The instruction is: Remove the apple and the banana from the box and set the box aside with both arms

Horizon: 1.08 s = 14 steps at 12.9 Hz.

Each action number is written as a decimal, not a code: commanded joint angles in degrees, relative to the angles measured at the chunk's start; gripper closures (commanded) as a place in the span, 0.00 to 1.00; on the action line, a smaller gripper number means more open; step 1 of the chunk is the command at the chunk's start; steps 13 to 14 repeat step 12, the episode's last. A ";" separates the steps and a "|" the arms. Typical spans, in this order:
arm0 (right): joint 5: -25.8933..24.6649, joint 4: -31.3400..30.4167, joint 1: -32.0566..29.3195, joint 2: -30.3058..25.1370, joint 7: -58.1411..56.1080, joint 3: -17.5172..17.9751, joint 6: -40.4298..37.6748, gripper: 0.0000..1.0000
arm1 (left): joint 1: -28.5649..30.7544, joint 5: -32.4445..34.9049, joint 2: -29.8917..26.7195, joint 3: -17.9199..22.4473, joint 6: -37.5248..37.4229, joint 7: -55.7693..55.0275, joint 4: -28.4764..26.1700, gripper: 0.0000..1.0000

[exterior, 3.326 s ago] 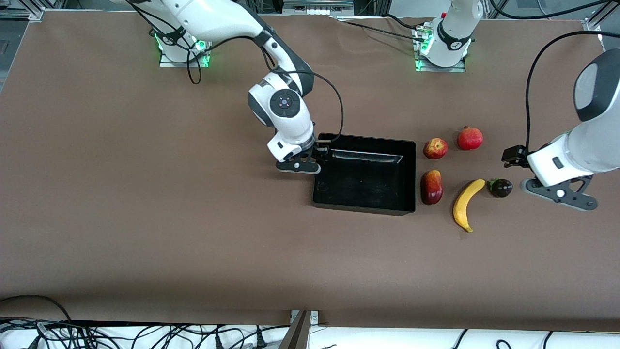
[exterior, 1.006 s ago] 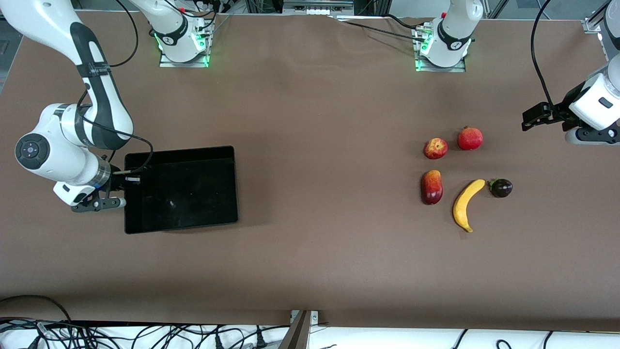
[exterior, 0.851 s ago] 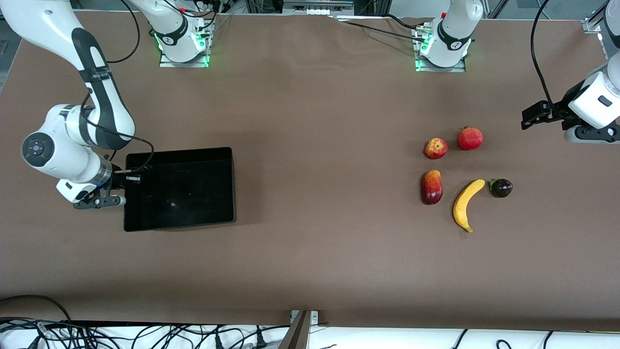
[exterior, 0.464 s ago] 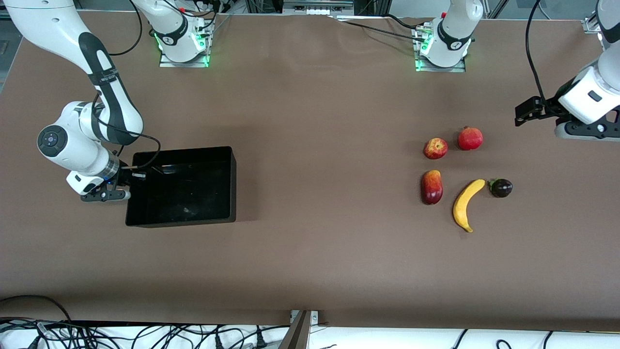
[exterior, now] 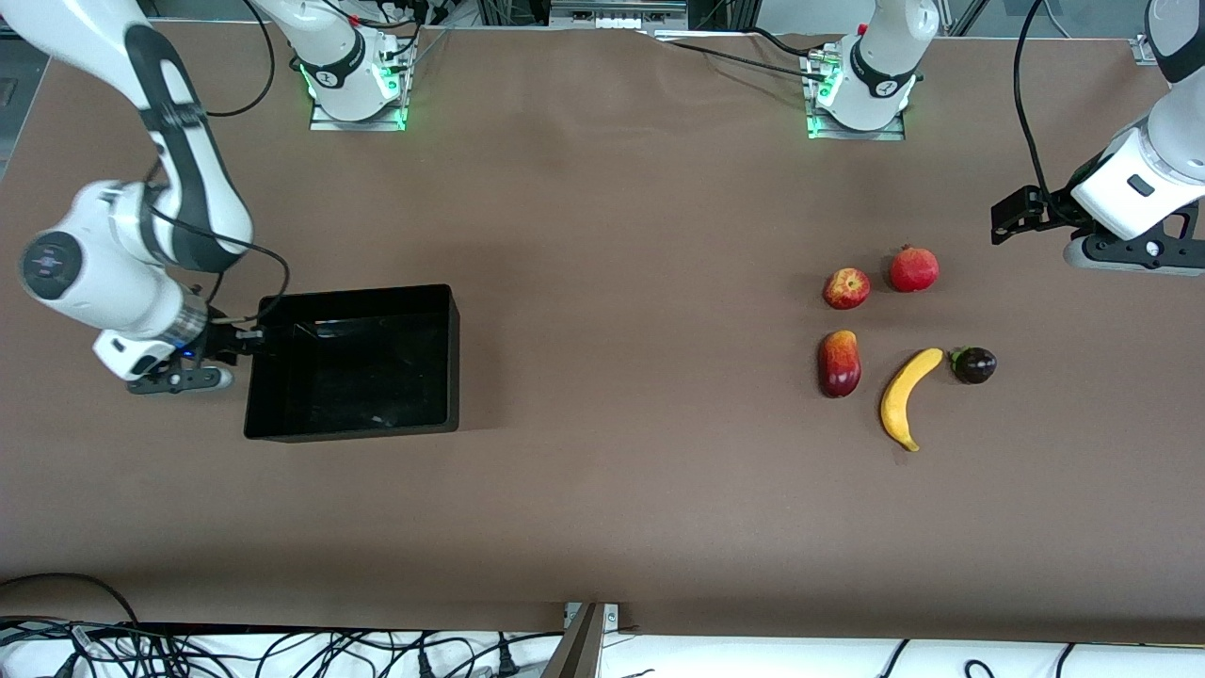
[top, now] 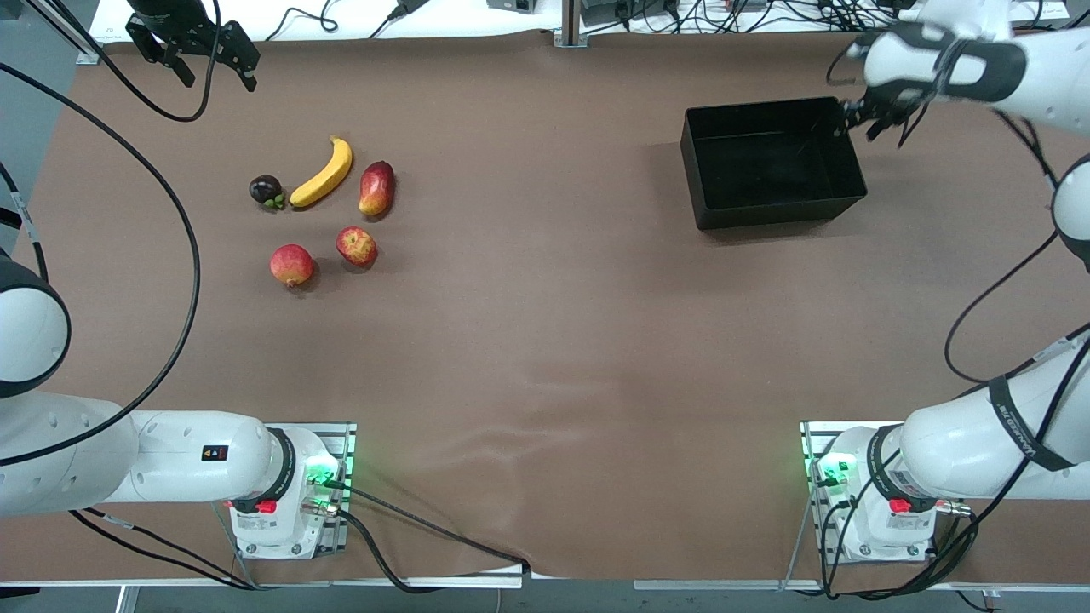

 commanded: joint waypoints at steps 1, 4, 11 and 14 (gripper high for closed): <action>0.30 3.84 -0.48 -5.59 -0.24 1.52 -10.35 0.00 | 0.23 0.08 -0.52 -0.19 -1.03 0.88 0.52 0.00; 0.12 6.55 -0.48 -12.54 -0.68 3.02 -20.26 0.00 | 0.23 0.16 -0.60 -0.10 -1.03 1.06 0.52 0.00; 0.30 17.03 -0.40 -12.73 -0.50 2.93 -32.79 0.00 | 0.40 0.08 -0.60 -0.45 -1.21 1.06 1.14 0.00; 0.30 17.11 -0.40 -12.73 -0.50 2.93 -32.88 0.00 | 0.40 0.08 -0.60 -0.45 -1.30 1.06 1.31 0.00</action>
